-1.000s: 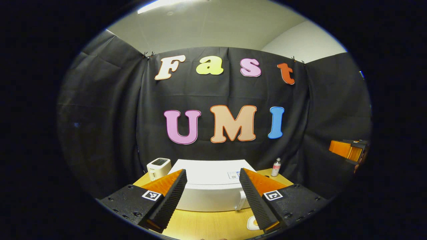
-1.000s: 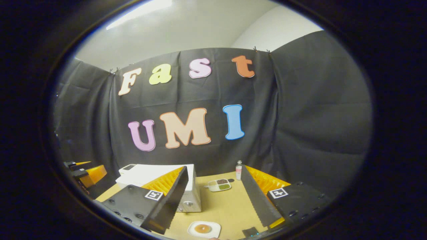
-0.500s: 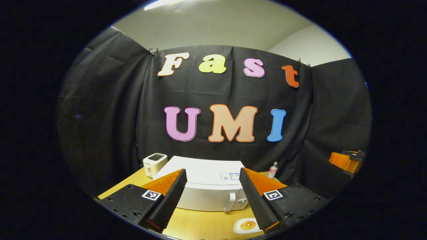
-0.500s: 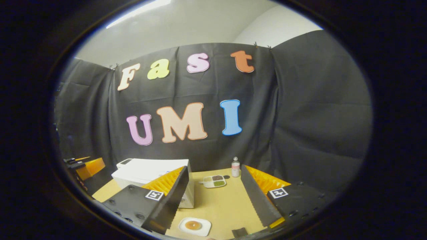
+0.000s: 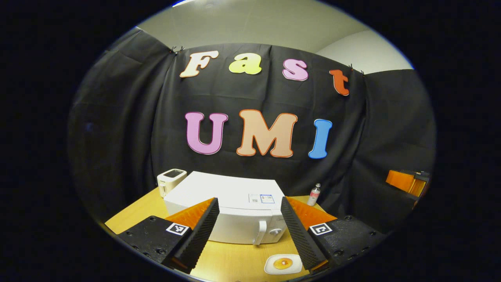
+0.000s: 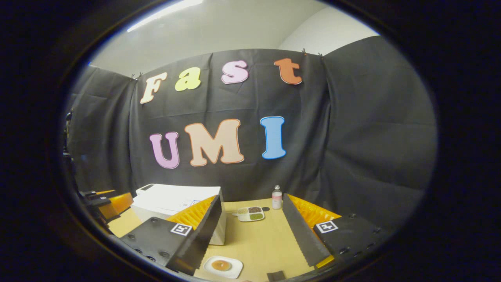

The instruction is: Open the microwave oven with the left hand, put the food in, and close the microwave oven.

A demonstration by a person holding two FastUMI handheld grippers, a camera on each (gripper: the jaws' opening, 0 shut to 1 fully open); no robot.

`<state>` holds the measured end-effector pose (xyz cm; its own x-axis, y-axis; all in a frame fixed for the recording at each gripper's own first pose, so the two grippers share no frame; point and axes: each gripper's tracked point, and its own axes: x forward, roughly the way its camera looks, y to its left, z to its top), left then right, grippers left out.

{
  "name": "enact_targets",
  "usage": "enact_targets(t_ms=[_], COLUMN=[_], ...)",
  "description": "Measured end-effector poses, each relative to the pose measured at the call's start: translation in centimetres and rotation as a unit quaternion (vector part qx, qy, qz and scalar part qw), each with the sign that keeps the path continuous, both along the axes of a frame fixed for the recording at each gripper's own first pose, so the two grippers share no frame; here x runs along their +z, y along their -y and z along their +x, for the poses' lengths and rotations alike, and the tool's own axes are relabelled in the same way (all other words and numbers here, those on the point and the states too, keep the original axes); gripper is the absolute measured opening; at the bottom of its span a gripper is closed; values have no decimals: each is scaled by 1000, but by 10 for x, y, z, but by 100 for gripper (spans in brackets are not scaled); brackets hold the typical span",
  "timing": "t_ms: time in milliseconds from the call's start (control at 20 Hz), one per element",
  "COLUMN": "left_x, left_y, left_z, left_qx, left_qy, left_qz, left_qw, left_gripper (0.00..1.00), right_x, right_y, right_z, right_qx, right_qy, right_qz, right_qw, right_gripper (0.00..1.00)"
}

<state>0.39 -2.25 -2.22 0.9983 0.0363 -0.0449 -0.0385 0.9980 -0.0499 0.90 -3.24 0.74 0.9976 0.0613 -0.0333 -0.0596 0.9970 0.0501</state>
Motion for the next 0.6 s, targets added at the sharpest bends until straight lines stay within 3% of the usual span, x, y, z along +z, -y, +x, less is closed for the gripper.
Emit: enact_targets(t_ms=[600], left_x=[-119], left_y=[17], left_z=[43], left_qx=[-42], left_qy=[-96], left_qz=[9], left_qw=[994], left_gripper=[97], right_x=[-8], right_y=[6], right_z=[0], right_qx=[-27], right_qy=[-16], right_qz=[-4], right_qw=[999], right_gripper=[98])
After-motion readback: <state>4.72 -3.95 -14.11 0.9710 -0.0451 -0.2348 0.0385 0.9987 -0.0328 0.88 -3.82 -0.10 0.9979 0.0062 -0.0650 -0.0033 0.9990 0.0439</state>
